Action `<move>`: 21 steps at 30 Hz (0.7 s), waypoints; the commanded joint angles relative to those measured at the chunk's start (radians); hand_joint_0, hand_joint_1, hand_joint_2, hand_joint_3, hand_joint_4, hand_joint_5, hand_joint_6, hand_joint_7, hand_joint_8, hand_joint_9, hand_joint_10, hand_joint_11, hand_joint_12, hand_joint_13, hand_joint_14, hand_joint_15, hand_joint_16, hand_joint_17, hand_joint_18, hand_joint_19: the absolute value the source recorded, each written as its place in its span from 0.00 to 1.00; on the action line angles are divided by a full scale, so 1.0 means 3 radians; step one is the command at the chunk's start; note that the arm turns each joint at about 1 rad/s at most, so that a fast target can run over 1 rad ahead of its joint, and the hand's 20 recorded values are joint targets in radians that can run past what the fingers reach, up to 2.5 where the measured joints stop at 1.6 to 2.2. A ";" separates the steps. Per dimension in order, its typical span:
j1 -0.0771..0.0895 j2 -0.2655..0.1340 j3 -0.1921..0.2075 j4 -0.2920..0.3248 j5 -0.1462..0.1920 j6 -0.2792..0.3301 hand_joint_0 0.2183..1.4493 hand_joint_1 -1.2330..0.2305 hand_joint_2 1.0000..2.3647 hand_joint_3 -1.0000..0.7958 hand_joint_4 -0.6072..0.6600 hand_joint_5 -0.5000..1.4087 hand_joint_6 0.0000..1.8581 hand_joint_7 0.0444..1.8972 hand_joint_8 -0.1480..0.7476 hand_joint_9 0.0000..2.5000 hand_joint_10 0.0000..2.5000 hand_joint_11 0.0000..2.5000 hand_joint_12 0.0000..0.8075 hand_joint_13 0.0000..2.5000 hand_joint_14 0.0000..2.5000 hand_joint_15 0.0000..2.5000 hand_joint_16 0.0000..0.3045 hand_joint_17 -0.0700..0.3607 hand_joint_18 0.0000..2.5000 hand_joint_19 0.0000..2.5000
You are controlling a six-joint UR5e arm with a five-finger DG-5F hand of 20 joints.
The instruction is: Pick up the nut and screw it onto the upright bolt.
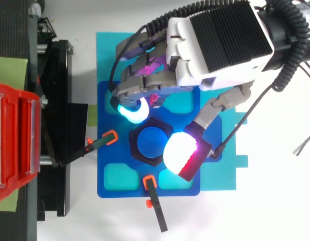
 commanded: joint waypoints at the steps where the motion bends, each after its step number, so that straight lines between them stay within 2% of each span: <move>1: -0.0003 -0.0001 0.0002 0.0000 -0.0001 0.0001 0.21 0.73 0.00 0.28 0.58 0.31 0.27 0.78 0.43 0.62 0.00 0.05 0.42 0.36 0.00 0.00 0.13 0.38 0.26 0.01; 21: -0.0003 -0.0001 0.0002 0.0000 -0.0001 -0.0004 0.22 0.71 0.00 0.28 0.57 0.31 0.28 0.76 0.41 0.66 0.00 0.06 0.40 0.39 0.00 0.00 0.13 0.37 0.30 0.02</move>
